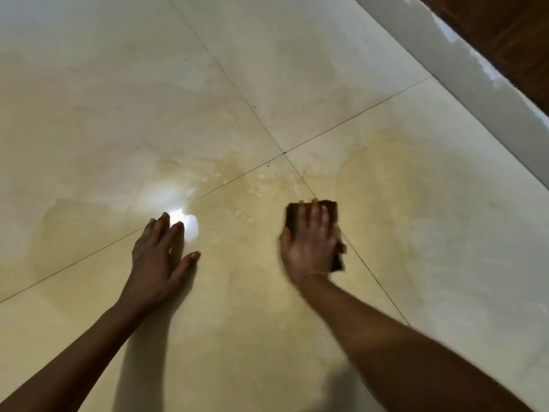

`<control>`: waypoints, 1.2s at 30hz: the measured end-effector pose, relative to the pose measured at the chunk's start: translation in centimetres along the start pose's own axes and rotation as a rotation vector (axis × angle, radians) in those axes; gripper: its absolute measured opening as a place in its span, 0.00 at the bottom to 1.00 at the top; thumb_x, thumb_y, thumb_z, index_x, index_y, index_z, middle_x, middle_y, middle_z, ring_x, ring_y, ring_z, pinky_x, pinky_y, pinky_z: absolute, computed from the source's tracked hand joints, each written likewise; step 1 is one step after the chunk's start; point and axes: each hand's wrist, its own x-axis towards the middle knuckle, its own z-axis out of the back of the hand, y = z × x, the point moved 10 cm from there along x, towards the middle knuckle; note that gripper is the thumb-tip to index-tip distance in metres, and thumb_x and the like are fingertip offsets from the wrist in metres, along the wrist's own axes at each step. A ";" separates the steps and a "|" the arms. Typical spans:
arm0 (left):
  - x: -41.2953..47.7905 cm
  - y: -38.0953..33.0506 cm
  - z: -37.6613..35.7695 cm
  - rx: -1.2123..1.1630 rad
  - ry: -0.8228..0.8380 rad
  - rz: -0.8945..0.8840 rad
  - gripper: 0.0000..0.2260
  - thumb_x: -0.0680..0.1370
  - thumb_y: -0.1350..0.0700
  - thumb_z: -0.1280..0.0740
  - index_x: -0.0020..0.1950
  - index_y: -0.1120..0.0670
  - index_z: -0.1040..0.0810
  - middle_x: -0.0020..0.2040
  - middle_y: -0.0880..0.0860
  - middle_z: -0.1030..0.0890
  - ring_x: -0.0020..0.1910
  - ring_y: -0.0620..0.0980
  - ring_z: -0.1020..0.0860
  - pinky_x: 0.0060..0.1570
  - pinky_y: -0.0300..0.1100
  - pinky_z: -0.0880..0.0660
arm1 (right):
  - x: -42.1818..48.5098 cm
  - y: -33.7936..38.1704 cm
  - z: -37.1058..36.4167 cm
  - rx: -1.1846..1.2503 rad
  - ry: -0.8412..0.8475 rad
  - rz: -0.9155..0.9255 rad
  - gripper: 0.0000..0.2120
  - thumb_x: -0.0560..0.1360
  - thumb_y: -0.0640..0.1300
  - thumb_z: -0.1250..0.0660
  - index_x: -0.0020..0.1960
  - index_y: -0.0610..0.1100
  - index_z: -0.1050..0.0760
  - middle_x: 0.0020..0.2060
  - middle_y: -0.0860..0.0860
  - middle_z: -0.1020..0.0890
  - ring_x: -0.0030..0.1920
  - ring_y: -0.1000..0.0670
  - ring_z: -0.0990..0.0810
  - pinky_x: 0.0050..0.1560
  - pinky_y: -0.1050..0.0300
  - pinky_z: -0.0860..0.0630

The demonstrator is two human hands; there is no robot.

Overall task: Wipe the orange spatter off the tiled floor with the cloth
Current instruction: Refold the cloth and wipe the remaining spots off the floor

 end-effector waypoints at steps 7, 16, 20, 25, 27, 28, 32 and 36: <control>-0.1 0.1 0.7 0.060 0.040 -0.019 0.35 0.74 0.35 0.46 0.73 0.57 0.33 0.76 0.59 0.39 0.76 0.62 0.43 0.70 0.58 0.41 | -11.0 6.7 -2.4 -0.107 0.244 0.828 0.32 0.74 0.57 0.41 0.76 0.51 0.41 0.78 0.48 0.40 0.78 0.48 0.51 0.73 0.41 0.47; -5.8 7.9 4.5 0.165 0.009 0.134 0.38 0.73 0.32 0.49 0.76 0.54 0.36 0.78 0.56 0.43 0.77 0.59 0.45 0.70 0.60 0.43 | -12.7 13.9 -4.9 -0.080 0.324 0.790 0.32 0.75 0.56 0.42 0.78 0.51 0.44 0.78 0.48 0.43 0.78 0.46 0.50 0.74 0.38 0.47; -7.6 10.9 6.5 0.144 -0.020 0.247 0.40 0.73 0.30 0.49 0.75 0.56 0.35 0.77 0.57 0.40 0.76 0.59 0.43 0.69 0.61 0.42 | -9.8 7.0 -2.1 -0.216 0.348 0.777 0.33 0.76 0.61 0.45 0.78 0.53 0.46 0.78 0.49 0.43 0.78 0.49 0.54 0.72 0.39 0.43; -8.4 11.3 5.1 0.164 -0.090 0.246 0.36 0.75 0.34 0.47 0.75 0.56 0.36 0.77 0.56 0.40 0.76 0.58 0.43 0.72 0.58 0.47 | 3.9 12.8 -2.5 -0.110 0.169 0.300 0.31 0.79 0.60 0.52 0.78 0.48 0.48 0.79 0.46 0.47 0.78 0.43 0.51 0.74 0.37 0.48; -8.2 11.7 4.6 0.199 -0.110 0.255 0.34 0.75 0.36 0.47 0.75 0.56 0.37 0.77 0.55 0.40 0.76 0.57 0.44 0.72 0.57 0.48 | 1.6 20.1 -4.8 -0.077 0.158 0.468 0.30 0.78 0.58 0.48 0.77 0.48 0.44 0.78 0.45 0.43 0.77 0.42 0.48 0.73 0.36 0.45; -8.1 11.6 4.6 0.217 -0.101 0.249 0.34 0.76 0.36 0.47 0.75 0.56 0.37 0.77 0.56 0.40 0.76 0.57 0.44 0.72 0.57 0.48 | -1.8 22.1 -5.7 -0.058 0.213 0.609 0.31 0.77 0.57 0.46 0.78 0.48 0.44 0.78 0.46 0.44 0.78 0.44 0.50 0.74 0.37 0.47; -8.2 11.7 4.8 0.230 -0.086 0.278 0.35 0.75 0.35 0.47 0.75 0.57 0.36 0.77 0.56 0.39 0.76 0.58 0.43 0.71 0.58 0.46 | -8.8 15.3 -2.8 -0.017 0.373 0.939 0.32 0.77 0.57 0.41 0.78 0.53 0.45 0.79 0.52 0.47 0.78 0.50 0.52 0.74 0.39 0.48; -8.2 11.8 4.5 0.256 -0.117 0.288 0.34 0.75 0.37 0.46 0.74 0.57 0.35 0.77 0.56 0.38 0.76 0.58 0.42 0.72 0.59 0.45 | 7.9 7.2 -0.4 -0.063 0.141 0.278 0.32 0.77 0.59 0.51 0.77 0.47 0.44 0.77 0.44 0.42 0.77 0.43 0.46 0.72 0.33 0.44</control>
